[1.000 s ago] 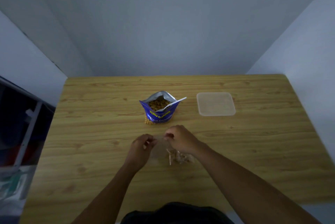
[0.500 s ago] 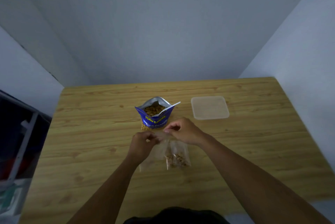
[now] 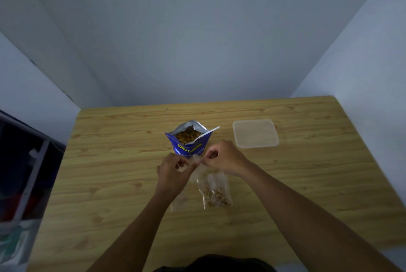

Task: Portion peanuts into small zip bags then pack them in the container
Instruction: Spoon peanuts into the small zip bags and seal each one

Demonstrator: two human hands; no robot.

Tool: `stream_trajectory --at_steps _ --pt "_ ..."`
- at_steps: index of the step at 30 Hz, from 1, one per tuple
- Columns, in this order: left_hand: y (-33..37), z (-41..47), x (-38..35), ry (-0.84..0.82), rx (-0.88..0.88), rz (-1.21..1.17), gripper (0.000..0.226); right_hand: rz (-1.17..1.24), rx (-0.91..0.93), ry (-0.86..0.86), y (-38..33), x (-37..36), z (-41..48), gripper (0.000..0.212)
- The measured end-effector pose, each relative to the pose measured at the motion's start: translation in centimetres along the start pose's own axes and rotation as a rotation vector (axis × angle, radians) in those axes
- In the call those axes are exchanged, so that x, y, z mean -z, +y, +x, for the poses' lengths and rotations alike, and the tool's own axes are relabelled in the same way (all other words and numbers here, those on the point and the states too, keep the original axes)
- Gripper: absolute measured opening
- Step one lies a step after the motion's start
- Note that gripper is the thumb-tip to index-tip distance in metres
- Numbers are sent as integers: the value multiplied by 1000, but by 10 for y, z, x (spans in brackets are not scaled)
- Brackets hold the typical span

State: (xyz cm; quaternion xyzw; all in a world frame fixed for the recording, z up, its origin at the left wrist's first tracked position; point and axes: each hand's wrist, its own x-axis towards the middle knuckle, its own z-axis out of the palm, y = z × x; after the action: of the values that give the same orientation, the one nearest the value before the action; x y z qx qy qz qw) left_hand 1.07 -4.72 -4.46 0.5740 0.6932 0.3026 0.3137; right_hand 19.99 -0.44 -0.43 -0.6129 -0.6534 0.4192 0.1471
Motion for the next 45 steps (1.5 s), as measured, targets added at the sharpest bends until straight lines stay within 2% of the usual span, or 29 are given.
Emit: stream_trajectory --at_steps 4,8,10,13,15,18,20,22,25,28,30,34,39,45 --pt "6 2 -3 -73 -4 -37 46 138 -50 -22 -3 -5 -1 27" --pt "4 6 -4 -179 -23 -47 34 212 -98 -55 -3 -5 0 11" --pt "3 7 -3 -205 -36 -33 31 194 -127 -2 -3 -4 -1 8" --pt "10 8 -3 -238 -93 41 38 124 -178 151 -6 -6 -1 5" --pt "17 8 -3 -198 -127 94 38 113 -173 213 -9 -9 0 7" --pt "21 6 1 -19 -183 63 25 170 -173 187 -11 -10 1 11" --pt "19 4 6 66 -249 92 45 210 -191 173 -10 -7 2 7" --pt "17 4 9 69 -317 144 69 232 -203 172 -11 -4 3 4" --pt "19 7 8 59 -359 236 81 279 -200 131 -16 -1 4 8" --pt "24 9 4 111 -367 272 70 312 -179 112 -20 1 7 14" --pt "29 11 4 160 -368 248 57 315 -179 112 -20 3 9 11" --pt "31 15 8 172 -389 179 39 331 -193 119 -22 5 10 16" --pt "27 18 11 122 -396 114 43 350 -228 102 -23 3 14 25" --pt "20 23 17 41 -401 85 49 380 -224 51 -25 7 17 24"
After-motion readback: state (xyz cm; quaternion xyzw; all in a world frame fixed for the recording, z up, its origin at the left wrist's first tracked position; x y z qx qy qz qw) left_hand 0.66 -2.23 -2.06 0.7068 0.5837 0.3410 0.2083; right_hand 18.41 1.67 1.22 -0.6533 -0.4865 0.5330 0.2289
